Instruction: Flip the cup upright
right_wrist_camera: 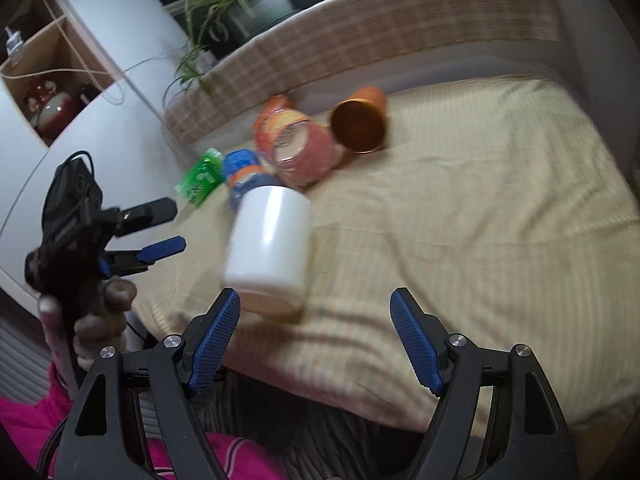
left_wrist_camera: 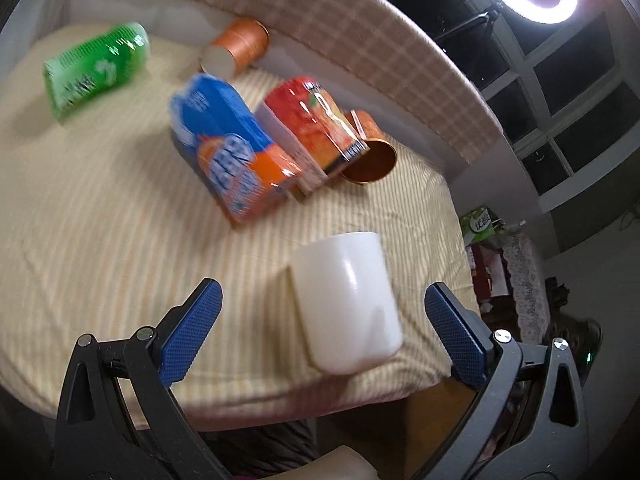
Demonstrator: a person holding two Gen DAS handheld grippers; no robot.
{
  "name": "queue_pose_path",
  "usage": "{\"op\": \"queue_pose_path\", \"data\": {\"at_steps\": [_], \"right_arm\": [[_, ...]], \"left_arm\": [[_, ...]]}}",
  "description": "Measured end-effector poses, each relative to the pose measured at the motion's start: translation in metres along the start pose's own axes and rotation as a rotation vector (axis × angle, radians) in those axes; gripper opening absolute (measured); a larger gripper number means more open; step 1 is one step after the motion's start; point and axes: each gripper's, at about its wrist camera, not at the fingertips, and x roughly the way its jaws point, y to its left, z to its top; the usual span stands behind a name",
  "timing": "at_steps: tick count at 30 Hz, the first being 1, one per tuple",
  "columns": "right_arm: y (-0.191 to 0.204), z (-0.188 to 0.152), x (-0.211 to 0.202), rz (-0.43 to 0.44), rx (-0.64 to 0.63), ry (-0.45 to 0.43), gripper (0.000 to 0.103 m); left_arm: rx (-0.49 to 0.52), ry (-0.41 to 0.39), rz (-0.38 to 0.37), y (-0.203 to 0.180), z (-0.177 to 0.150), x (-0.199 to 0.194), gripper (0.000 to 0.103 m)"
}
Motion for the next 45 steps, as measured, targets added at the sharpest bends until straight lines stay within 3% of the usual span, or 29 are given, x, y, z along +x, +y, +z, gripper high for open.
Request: {"op": "queue_pose_path", "data": {"at_steps": [10,16,21,45], "right_arm": [[-0.013,-0.012,-0.023,-0.074,-0.022,-0.047,0.077],[-0.021,-0.013,-0.023,-0.095,-0.021,-0.047,0.077],[-0.029,-0.014,-0.021,-0.107,0.007,-0.046,0.077],[-0.025,-0.015,-0.01,-0.12,0.013,-0.035,0.077]], "left_arm": [[-0.082,0.099,-0.015,-0.006,0.003,0.053,0.085],[-0.078,0.106,-0.007,-0.008,0.005,0.064,0.085],[-0.066,0.128,-0.004,-0.009,0.007,0.075,0.077],[0.26,-0.086,0.166,-0.053,0.001,0.039,0.076]]}}
